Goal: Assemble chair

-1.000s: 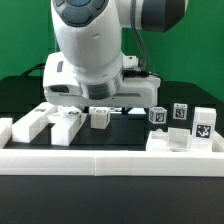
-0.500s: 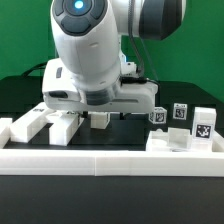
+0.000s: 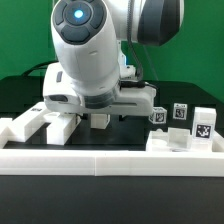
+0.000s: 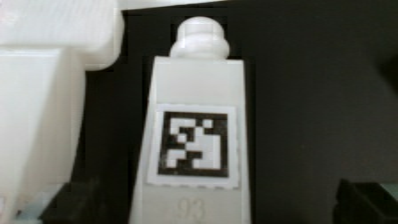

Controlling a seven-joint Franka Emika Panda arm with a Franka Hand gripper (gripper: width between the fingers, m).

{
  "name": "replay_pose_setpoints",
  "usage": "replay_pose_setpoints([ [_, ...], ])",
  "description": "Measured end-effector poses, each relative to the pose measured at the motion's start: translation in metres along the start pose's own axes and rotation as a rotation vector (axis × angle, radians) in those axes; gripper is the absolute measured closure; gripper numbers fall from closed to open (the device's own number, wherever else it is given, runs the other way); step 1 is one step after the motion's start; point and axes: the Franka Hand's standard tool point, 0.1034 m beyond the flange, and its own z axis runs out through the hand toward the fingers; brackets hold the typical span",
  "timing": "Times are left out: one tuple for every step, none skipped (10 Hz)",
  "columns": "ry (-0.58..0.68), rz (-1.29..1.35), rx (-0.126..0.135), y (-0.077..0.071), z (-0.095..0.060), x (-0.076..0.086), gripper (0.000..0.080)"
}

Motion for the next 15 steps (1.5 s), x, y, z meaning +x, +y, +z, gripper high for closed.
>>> replay_pose_setpoints([
  [-0.003,0.001,0.0,0.0,0.001,0.0,0.0151],
  [-0.005,0.003,0.0,0.001,0.003,0.0,0.0151],
  [-0.006,0.003,-0.001,0.0,0.003,0.0,0.0272],
  [-0.006,0.003,-0.001,0.0,0.003,0.0,0.0412],
  [-0.006,0.003,-0.001,0.0,0.003,0.0,0.0509],
  [-0.006,0.002,-0.001,0.0,0.003,0.0,0.0509],
  [-0.005,0.002,-0.001,0.0,0.003,0.0,0.0508],
  [-0.003,0.001,-0.001,-0.001,0.001,0.001,0.0508],
  [-0.001,-0.001,-0.001,-0.002,-0.002,0.001,0.0508],
  [0.004,-0.002,0.0,-0.005,-0.011,0.001,0.0508],
  [0.015,0.005,0.0,-0.012,-0.026,0.0,0.0508],
  [0.035,0.003,-0.002,-0.021,-0.042,-0.001,0.0508],
  [0.038,0.012,0.002,-0.03,-0.058,-0.007,0.0508],
  [0.053,0.026,0.006,-0.035,-0.074,-0.01,0.0508],
  [0.072,0.019,0.009,-0.037,-0.087,-0.012,0.0508],
])
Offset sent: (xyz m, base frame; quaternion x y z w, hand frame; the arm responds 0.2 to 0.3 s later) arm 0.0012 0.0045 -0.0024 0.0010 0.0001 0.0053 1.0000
